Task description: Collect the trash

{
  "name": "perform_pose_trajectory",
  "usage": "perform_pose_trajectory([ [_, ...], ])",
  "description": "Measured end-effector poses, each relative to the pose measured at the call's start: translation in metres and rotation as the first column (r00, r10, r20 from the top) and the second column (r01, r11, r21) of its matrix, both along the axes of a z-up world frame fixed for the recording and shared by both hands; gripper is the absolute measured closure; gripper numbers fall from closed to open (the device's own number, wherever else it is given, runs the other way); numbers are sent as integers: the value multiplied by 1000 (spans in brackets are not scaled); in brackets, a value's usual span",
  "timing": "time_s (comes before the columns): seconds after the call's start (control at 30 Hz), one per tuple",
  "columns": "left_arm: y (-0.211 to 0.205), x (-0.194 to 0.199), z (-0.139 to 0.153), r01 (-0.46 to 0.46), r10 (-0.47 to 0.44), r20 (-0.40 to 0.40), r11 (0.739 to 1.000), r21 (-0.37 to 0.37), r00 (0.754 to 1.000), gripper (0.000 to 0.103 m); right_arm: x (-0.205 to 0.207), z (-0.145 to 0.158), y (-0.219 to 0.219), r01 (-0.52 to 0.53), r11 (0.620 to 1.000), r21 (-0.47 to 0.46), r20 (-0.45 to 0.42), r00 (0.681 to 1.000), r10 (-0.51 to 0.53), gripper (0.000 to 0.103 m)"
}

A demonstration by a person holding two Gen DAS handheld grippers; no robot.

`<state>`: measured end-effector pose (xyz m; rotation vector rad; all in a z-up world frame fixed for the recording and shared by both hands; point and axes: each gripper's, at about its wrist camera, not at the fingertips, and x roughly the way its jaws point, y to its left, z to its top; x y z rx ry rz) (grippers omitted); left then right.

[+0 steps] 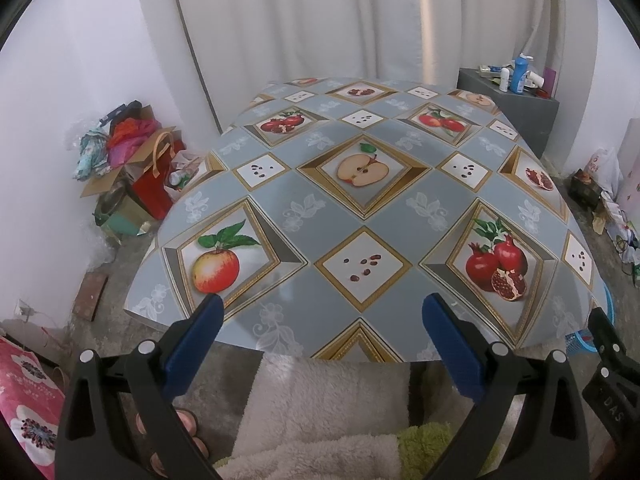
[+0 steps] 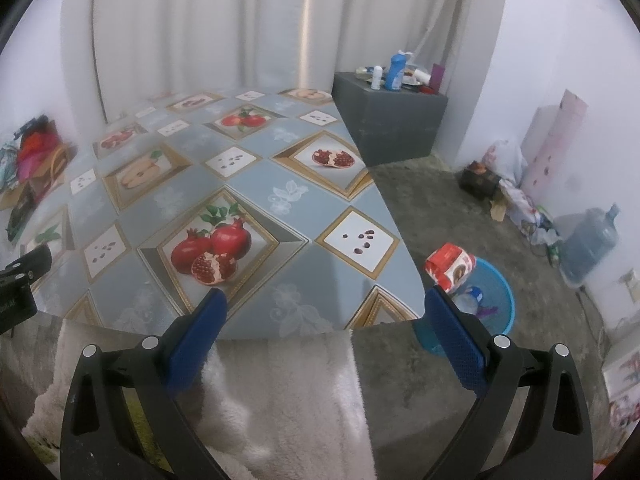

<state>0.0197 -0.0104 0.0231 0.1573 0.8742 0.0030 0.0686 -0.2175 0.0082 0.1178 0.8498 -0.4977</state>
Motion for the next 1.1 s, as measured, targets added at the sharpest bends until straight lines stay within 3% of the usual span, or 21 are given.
perform_pose_trajectory([
  [1.1, -9, 0, -5, 37, -36, -19, 999, 7, 999, 6, 0, 0, -4, 20, 1000, 3, 0, 1000, -20, 8],
])
